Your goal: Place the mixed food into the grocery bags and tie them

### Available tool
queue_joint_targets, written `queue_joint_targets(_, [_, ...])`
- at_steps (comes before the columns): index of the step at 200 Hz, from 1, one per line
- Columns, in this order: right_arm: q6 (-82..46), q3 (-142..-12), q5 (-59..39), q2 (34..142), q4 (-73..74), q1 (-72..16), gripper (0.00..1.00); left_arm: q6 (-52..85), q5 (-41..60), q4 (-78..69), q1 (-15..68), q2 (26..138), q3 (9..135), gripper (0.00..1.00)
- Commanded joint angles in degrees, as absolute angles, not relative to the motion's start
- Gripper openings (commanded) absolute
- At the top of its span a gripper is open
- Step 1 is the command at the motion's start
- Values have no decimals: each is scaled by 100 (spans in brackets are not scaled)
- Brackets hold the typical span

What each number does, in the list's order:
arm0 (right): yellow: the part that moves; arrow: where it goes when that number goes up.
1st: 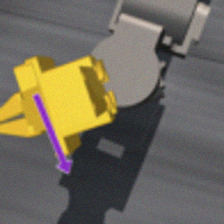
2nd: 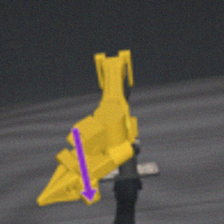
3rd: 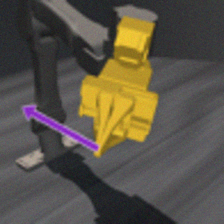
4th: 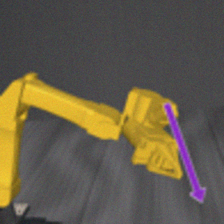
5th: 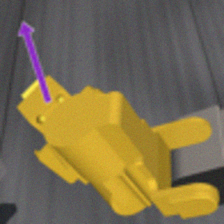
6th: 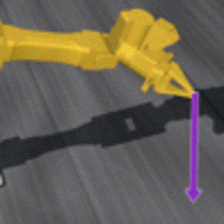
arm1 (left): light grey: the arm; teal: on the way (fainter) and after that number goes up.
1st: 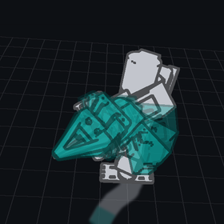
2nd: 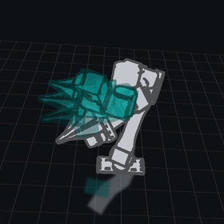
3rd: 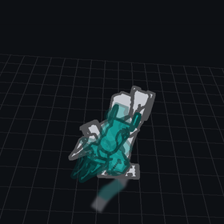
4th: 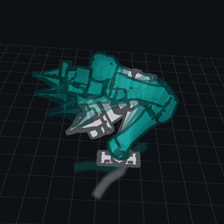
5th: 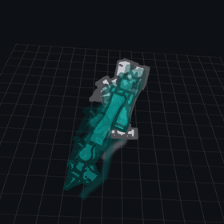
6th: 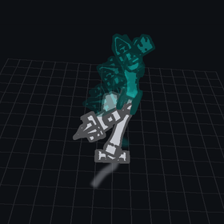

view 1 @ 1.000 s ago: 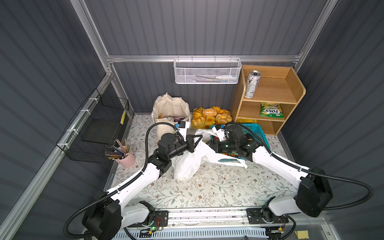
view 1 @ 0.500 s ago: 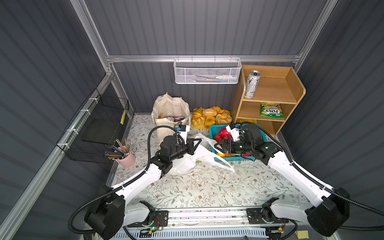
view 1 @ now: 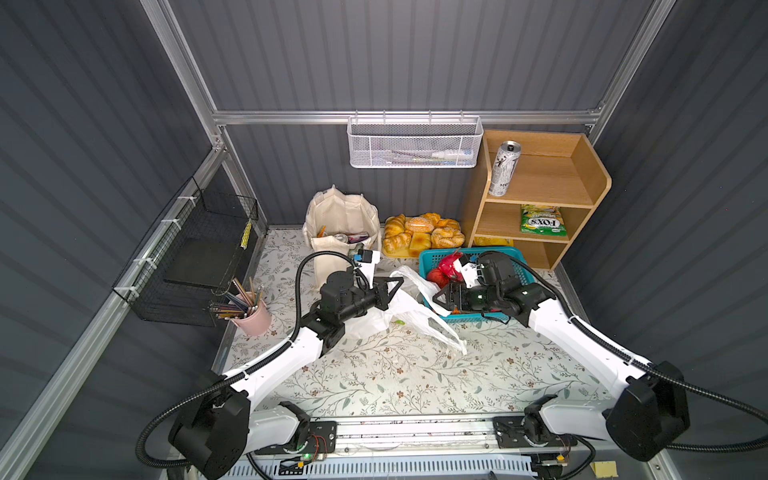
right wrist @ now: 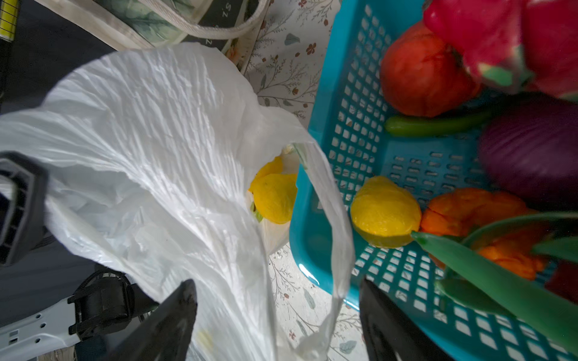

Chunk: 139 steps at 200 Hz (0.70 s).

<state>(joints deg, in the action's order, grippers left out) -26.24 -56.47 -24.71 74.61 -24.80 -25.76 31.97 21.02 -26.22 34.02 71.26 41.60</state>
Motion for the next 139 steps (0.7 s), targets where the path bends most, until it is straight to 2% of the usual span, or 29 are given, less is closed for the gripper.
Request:
queue_joint_targets(1, [-2592, -5562, -2687, 7605, -2292, -2575, 75, 3176, 2223, -2701, 3366, 6988, 4187, 0])
queue_joint_targets(23, [-2583, -5537, -2746, 7440, -2358, -2574, 78, 3132, 2181, -2605, 3366, 6966, 4239, 0])
queue_joint_targets(84, [-2691, -4616, -2347, 5947, -2927, -2573, 82, 3105, 2233, -2626, 3364, 7092, 4324, 0])
queue_joint_targets(139, [-3151, -3637, -2669, 5043, -3067, -2573, 85, 3111, 2233, -2656, 3366, 7141, 4336, 0])
